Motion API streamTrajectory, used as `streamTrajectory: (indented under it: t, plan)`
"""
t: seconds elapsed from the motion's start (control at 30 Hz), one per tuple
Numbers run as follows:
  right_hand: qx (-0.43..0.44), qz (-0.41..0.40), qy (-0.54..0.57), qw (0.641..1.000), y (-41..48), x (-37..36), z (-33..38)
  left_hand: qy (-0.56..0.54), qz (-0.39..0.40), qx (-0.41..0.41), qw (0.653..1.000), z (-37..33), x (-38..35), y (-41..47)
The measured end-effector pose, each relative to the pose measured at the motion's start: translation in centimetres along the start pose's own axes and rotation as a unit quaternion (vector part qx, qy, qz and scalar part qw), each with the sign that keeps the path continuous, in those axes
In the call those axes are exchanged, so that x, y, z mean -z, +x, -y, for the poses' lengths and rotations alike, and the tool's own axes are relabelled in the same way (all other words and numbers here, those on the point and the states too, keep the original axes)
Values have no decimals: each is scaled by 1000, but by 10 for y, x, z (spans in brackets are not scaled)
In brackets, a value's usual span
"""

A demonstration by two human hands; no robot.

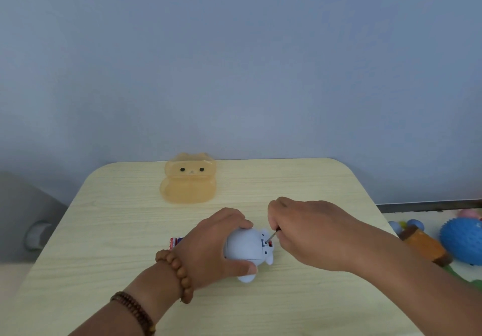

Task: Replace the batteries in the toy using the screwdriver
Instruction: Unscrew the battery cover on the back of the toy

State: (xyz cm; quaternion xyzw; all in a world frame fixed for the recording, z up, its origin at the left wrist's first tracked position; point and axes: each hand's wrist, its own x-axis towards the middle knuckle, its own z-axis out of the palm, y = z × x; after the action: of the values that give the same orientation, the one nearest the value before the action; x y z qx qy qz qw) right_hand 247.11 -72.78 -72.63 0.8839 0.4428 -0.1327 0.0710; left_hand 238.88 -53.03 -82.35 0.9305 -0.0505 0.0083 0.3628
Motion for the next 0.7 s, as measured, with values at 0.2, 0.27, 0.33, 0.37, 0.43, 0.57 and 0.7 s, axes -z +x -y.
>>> streamTrajectory:
  t: [0.2,0.27,0.33,0.37,0.43,0.57,0.7]
  plan:
    - [-1,9,-44,999,8,-2,-3,7,-1,0,1000,-3,0,1]
    - [-6,15,-64,998,10,-1,-2,7,-3,0,1000,-4,0,1]
    - [-11,18,-41,999,10,0,-3,6,-5,-2,1000,-3,0,0]
    - [-15,25,-13,999,8,1,-3,6,-6,-2,1000,-2,0,0]
    - [-21,42,34,998,4,3,-3,5,-5,-1,1000,-1,0,-1]
    - [-10,37,27,999,3,2,-2,7,-8,4,1000,0,0,0]
    - [-22,26,12,999,6,3,2,6,-3,1,1000,-3,-1,0]
